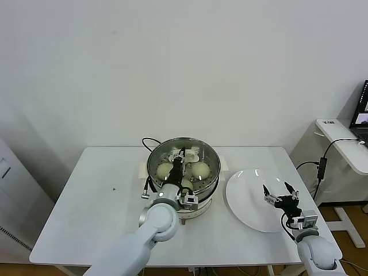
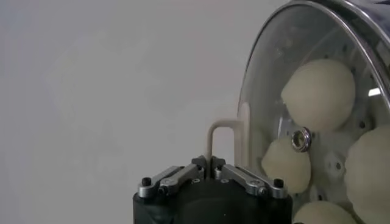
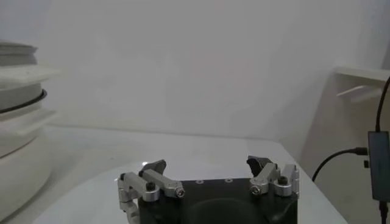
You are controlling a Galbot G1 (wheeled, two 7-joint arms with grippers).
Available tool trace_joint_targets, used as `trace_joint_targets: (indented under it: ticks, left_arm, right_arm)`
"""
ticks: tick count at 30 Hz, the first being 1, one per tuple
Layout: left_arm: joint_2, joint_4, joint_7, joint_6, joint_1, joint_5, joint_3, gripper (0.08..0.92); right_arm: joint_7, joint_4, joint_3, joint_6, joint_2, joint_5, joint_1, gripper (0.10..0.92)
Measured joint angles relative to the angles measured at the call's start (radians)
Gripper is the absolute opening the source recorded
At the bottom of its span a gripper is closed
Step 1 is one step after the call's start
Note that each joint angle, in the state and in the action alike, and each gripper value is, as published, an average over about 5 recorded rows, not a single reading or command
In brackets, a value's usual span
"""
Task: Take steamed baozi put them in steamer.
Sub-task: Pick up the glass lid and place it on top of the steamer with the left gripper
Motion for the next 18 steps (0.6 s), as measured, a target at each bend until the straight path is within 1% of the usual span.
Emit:
trace_joint_targets:
  ticks: [3,11,15,18]
  left_arm:
    - [0.002,0.0,-0.007,-0.001,0.004,-0.01,-0.004,0.147]
    - [0.019,-0.029,-0.012,-0.008,0.023,-0.057,-0.017,0.373]
    - [0.039,-0.086,0.004,-0.03,0.041,-0.127,-0.041,0.485]
    - [0.063,-0.15,0.031,-0.056,0.054,-0.23,-0.071,0.572]
  right_arm:
    - [0.0,0.001,0.001,0.0,0.0,0.0,-0.001,0.823]
    - [-0.002,0.0,-0.003,0.001,0.003,-0.001,0.002,0.823]
    - [-0.008,-0.003,-0.003,0.001,0.003,0.001,0.007,0.823]
    - [-0.015,-0.004,-0.003,0.0,0.0,0.006,0.011,0.823]
